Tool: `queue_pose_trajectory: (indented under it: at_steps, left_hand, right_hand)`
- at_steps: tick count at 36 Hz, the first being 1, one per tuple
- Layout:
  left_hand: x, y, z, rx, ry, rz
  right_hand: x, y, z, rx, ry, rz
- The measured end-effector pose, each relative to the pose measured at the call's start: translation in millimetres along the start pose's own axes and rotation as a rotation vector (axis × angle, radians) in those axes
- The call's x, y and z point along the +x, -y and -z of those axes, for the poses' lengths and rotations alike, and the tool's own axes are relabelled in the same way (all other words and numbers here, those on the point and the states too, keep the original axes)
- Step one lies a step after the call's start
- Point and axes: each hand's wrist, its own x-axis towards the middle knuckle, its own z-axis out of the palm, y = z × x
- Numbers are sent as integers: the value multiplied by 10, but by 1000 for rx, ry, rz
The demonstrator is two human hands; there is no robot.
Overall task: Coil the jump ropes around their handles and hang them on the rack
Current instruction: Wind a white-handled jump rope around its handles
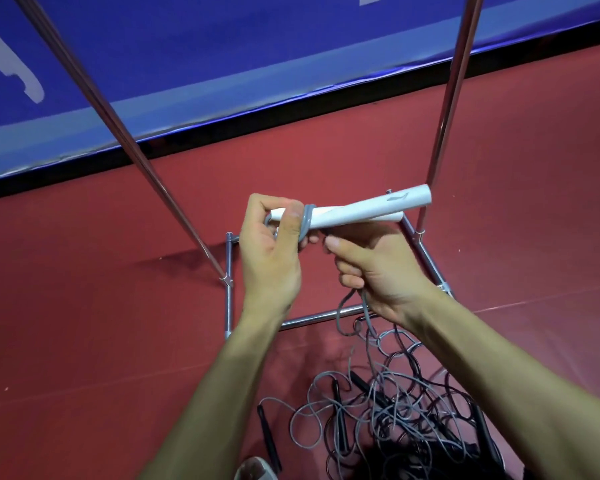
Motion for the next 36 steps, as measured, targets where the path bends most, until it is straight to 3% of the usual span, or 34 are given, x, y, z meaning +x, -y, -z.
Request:
queue_pose_trajectory:
  at_steps: [5,15,21,25,32,36]
  left_hand:
    - [-32,33,25,254,-66,-130]
    - [-18,93,161,560,-6,-310]
    - [38,138,341,682,222,-308]
    - [59,196,403,711,383,-274]
    - [38,160,380,671,486,-217]
    - [56,151,400,674,499,-175]
  right_hand:
    - [-37,-65,-89,-303,-69,-1]
    - [-110,139,-170,-419,63,-142]
    - [-96,318,-22,-1112,111,-11]
    - [-88,376,44,-1362,153,135]
    - [-18,338,163,-1273,155,225]
    - [-28,372,242,-1189,292,246]
